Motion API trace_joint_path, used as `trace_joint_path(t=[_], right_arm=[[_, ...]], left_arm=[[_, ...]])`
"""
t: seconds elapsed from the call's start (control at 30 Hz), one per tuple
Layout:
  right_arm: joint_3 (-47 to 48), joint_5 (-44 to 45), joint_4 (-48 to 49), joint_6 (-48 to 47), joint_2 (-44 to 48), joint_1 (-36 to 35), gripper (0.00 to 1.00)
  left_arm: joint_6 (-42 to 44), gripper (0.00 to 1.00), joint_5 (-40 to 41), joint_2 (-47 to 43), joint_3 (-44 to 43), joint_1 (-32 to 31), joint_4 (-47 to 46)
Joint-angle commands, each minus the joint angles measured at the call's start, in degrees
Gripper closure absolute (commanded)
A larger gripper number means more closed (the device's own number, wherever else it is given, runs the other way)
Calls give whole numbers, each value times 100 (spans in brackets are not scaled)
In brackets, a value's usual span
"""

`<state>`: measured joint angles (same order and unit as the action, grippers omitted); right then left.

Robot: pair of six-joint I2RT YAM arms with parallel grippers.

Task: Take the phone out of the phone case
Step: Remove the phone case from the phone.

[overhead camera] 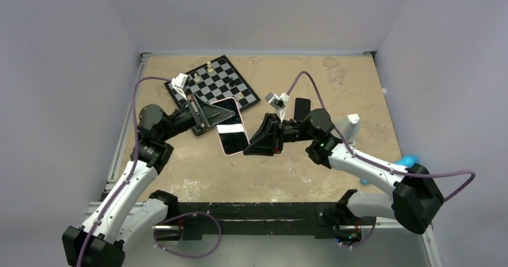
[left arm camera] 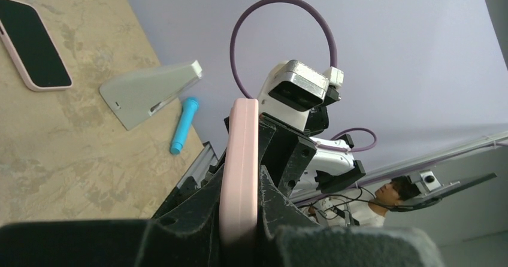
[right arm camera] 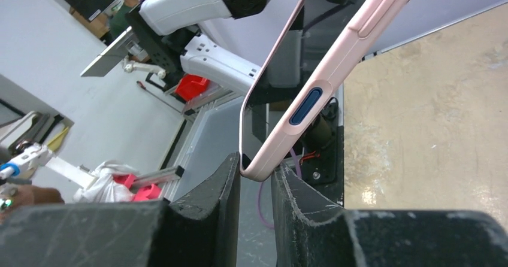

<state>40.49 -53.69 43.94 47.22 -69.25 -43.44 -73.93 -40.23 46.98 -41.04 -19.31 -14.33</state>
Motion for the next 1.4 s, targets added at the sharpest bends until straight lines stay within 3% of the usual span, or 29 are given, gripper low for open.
trace_joint_path(t=[0.0,0.1,0.4,0.67,0.8,0.9,1.03,1.13,1.23,1.33,1.37], right_arm=[[194,-580,632,45,-73,29,87],[302,-633,559,-147,-119,30,100],[497,-390,1334,-853,-559,21,100],[1205,-548,3617,565,-2083,7,100],[1545,-605,3699,647,-2512,-5,100],[1734,-596,3346,475,-2613,-2,100],[1947,-53,2164,-65,-2593,3,100],[2006,1311,505,-721,-2276,5,100],[1714,2942,-851,-1275,-1567,-176,100],[1132,3168,-703,-1295,-1030,-219,99],[939,3125,-602,-1284,-868,-251,89]], left_arm=[[-538,100,-573,118,-78,112,-1127],[-639,100,-734,147,-128,112,-1276],[-1624,100,-886,206,-54,112,-1868],[-2631,100,-904,267,70,103,-3058],[-3161,100,-869,355,78,103,-3731],[-3332,100,-843,322,74,103,-3895],[-3191,100,-786,143,46,103,-3597],[-2783,100,-609,-53,55,103,-3084],[-2212,100,188,-481,331,103,-2398],[-1549,100,1060,-851,602,103,-2128],[-1450,100,1263,-864,651,103,-2085]])
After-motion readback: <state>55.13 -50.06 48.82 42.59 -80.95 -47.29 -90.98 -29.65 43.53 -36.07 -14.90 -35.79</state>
